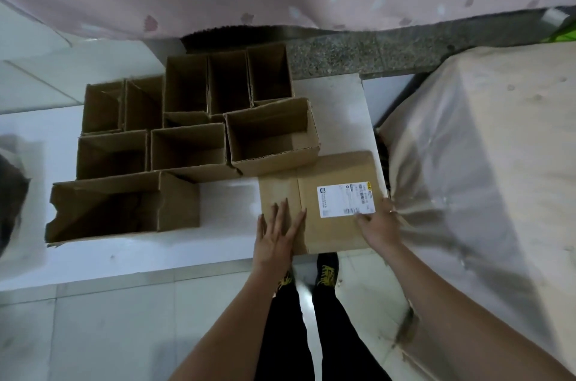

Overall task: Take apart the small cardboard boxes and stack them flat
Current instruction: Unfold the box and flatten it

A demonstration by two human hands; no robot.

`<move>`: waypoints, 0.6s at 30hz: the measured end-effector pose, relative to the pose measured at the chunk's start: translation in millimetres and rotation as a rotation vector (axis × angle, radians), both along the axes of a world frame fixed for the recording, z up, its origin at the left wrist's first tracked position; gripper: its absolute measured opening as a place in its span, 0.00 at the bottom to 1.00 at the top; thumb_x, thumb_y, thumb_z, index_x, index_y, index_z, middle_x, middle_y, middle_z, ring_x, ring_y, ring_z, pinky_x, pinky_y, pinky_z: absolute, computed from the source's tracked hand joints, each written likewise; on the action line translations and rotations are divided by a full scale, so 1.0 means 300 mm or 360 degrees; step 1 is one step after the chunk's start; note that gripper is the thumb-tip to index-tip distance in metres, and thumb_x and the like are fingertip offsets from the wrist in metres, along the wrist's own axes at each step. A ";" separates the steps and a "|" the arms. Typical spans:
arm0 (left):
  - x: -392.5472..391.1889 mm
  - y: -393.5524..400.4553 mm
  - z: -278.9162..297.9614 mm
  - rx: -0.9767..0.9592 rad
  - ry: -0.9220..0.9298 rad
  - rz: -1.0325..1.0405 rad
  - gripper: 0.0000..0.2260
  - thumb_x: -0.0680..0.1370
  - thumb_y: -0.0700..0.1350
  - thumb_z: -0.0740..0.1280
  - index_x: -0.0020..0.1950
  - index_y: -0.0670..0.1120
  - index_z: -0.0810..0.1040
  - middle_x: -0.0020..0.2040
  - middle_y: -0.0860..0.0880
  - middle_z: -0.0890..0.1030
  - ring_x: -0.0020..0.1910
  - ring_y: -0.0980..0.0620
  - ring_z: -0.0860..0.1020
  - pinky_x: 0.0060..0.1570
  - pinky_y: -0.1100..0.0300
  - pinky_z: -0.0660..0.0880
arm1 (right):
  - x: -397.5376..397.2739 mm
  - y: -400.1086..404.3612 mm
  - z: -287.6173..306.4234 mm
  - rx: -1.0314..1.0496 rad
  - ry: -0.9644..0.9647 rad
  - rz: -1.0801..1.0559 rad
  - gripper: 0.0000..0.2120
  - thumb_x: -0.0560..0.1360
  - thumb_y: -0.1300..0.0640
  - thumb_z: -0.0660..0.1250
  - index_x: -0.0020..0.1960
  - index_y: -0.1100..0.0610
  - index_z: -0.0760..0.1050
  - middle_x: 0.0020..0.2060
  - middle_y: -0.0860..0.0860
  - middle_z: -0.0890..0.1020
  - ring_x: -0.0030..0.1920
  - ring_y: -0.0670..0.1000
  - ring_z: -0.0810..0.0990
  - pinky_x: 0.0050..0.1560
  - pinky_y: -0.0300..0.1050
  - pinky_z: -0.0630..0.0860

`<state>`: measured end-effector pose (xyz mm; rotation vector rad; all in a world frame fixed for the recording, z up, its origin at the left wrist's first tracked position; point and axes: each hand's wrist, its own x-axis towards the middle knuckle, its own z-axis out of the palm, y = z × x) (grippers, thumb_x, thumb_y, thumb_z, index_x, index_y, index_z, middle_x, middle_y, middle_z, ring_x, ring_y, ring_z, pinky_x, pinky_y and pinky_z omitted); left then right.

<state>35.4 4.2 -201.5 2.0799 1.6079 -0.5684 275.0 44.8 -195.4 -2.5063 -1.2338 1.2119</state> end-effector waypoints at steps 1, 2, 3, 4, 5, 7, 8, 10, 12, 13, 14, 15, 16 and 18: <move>-0.001 0.002 -0.012 0.0008 -0.0005 0.0001 0.50 0.79 0.50 0.68 0.75 0.59 0.24 0.76 0.42 0.24 0.76 0.38 0.29 0.77 0.38 0.42 | -0.002 0.000 -0.013 0.0002 -0.0018 0.0005 0.32 0.77 0.52 0.69 0.74 0.63 0.59 0.65 0.62 0.74 0.65 0.63 0.73 0.59 0.53 0.74; -0.001 0.004 -0.023 0.0016 -0.0004 0.0000 0.50 0.79 0.51 0.68 0.75 0.59 0.24 0.76 0.42 0.23 0.76 0.38 0.28 0.77 0.38 0.42 | -0.004 -0.001 -0.021 0.0001 -0.0049 -0.0005 0.33 0.77 0.52 0.69 0.74 0.63 0.59 0.65 0.63 0.73 0.65 0.64 0.72 0.60 0.54 0.74; 0.000 0.005 -0.033 0.0014 -0.0006 0.0003 0.51 0.78 0.54 0.69 0.75 0.59 0.24 0.76 0.43 0.23 0.76 0.38 0.28 0.77 0.39 0.41 | -0.009 -0.004 -0.028 0.0011 -0.0108 -0.0007 0.34 0.76 0.51 0.69 0.74 0.63 0.58 0.65 0.65 0.72 0.65 0.65 0.71 0.60 0.55 0.72; 0.000 0.004 -0.042 0.0007 -0.0016 0.0009 0.52 0.76 0.58 0.69 0.75 0.59 0.24 0.76 0.43 0.23 0.76 0.38 0.27 0.77 0.39 0.39 | -0.016 -0.009 -0.027 0.0026 -0.0199 0.0010 0.34 0.76 0.50 0.70 0.73 0.64 0.58 0.65 0.66 0.71 0.65 0.66 0.70 0.61 0.56 0.71; 0.001 0.004 -0.049 0.0005 -0.0030 0.0015 0.54 0.75 0.63 0.69 0.75 0.59 0.24 0.75 0.43 0.23 0.75 0.39 0.27 0.76 0.38 0.37 | -0.024 -0.013 -0.025 0.0057 -0.0308 0.0052 0.36 0.75 0.49 0.70 0.73 0.63 0.57 0.64 0.67 0.71 0.65 0.67 0.69 0.62 0.57 0.69; 0.014 0.004 -0.055 0.0038 -0.0057 0.0044 0.51 0.73 0.71 0.63 0.76 0.59 0.25 0.76 0.43 0.23 0.75 0.39 0.26 0.74 0.36 0.33 | -0.042 -0.017 -0.015 0.0141 -0.0503 0.0204 0.38 0.74 0.49 0.71 0.75 0.62 0.56 0.66 0.67 0.67 0.67 0.67 0.65 0.66 0.60 0.65; 0.024 0.006 -0.056 0.0072 -0.0077 0.0081 0.47 0.75 0.73 0.57 0.77 0.59 0.26 0.76 0.43 0.24 0.76 0.39 0.27 0.73 0.35 0.32 | -0.050 -0.016 -0.014 0.0196 -0.0572 0.0326 0.39 0.74 0.50 0.71 0.76 0.62 0.56 0.68 0.66 0.65 0.69 0.67 0.63 0.69 0.61 0.63; 0.049 0.020 -0.057 0.0126 -0.0140 0.0206 0.38 0.77 0.73 0.43 0.78 0.59 0.30 0.77 0.43 0.27 0.77 0.40 0.29 0.74 0.36 0.31 | -0.066 -0.006 -0.025 0.0337 -0.0635 0.0645 0.38 0.75 0.50 0.70 0.78 0.60 0.57 0.73 0.65 0.61 0.73 0.67 0.59 0.74 0.61 0.57; 0.079 0.047 -0.061 0.0191 -0.0168 0.0288 0.35 0.77 0.71 0.37 0.79 0.57 0.31 0.78 0.43 0.29 0.77 0.42 0.30 0.75 0.39 0.32 | -0.084 0.017 -0.047 0.0439 -0.0666 0.0949 0.36 0.77 0.46 0.67 0.79 0.57 0.57 0.75 0.65 0.58 0.76 0.66 0.55 0.77 0.61 0.52; 0.094 0.061 -0.066 0.0226 -0.0177 0.0311 0.34 0.79 0.70 0.37 0.80 0.57 0.31 0.79 0.44 0.29 0.78 0.42 0.31 0.75 0.40 0.32 | -0.094 0.026 -0.061 0.0450 -0.0685 0.1067 0.36 0.78 0.43 0.64 0.80 0.54 0.55 0.77 0.64 0.56 0.77 0.65 0.53 0.78 0.60 0.50; 0.109 0.073 -0.074 0.0257 -0.0194 0.0345 0.32 0.81 0.67 0.38 0.80 0.56 0.32 0.79 0.44 0.30 0.78 0.43 0.32 0.76 0.41 0.33 | -0.104 0.031 -0.077 0.0445 -0.0689 0.1149 0.35 0.79 0.42 0.61 0.80 0.52 0.52 0.78 0.64 0.53 0.78 0.64 0.50 0.78 0.59 0.47; 0.122 0.083 -0.084 0.0288 -0.0213 0.0391 0.30 0.82 0.64 0.41 0.80 0.56 0.32 0.80 0.44 0.31 0.79 0.43 0.33 0.76 0.41 0.34 | -0.112 0.033 -0.095 0.0436 -0.0669 0.1193 0.34 0.80 0.41 0.58 0.81 0.51 0.50 0.79 0.63 0.49 0.79 0.62 0.47 0.79 0.58 0.45; 0.135 0.093 -0.096 0.0319 -0.0222 0.0429 0.29 0.84 0.61 0.42 0.80 0.55 0.33 0.80 0.45 0.32 0.79 0.43 0.34 0.76 0.40 0.35 | -0.120 0.034 -0.114 0.0429 -0.0643 0.1205 0.34 0.81 0.41 0.55 0.81 0.51 0.47 0.79 0.62 0.45 0.80 0.61 0.44 0.79 0.58 0.44; 0.153 0.110 -0.122 0.0364 -0.0228 0.0476 0.28 0.84 0.58 0.44 0.81 0.55 0.34 0.80 0.45 0.33 0.79 0.42 0.35 0.76 0.38 0.37 | -0.128 0.031 -0.150 0.0429 -0.0650 0.1210 0.33 0.83 0.41 0.51 0.81 0.51 0.42 0.79 0.62 0.40 0.79 0.60 0.39 0.79 0.58 0.44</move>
